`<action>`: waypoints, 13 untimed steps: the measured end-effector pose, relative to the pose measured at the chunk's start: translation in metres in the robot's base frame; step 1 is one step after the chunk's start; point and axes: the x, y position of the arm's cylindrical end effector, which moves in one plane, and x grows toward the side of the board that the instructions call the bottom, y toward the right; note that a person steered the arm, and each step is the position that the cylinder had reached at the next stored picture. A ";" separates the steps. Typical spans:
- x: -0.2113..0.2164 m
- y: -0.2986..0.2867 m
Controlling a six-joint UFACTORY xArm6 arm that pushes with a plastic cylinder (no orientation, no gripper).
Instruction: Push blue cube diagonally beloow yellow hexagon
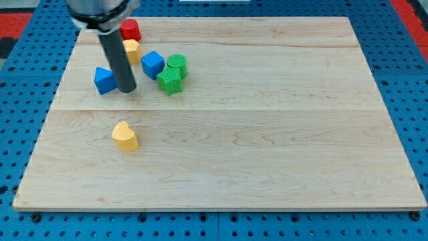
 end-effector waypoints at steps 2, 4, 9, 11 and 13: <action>-0.021 0.090; -0.050 0.073; -0.044 -0.002; -0.062 -0.014; -0.034 -0.071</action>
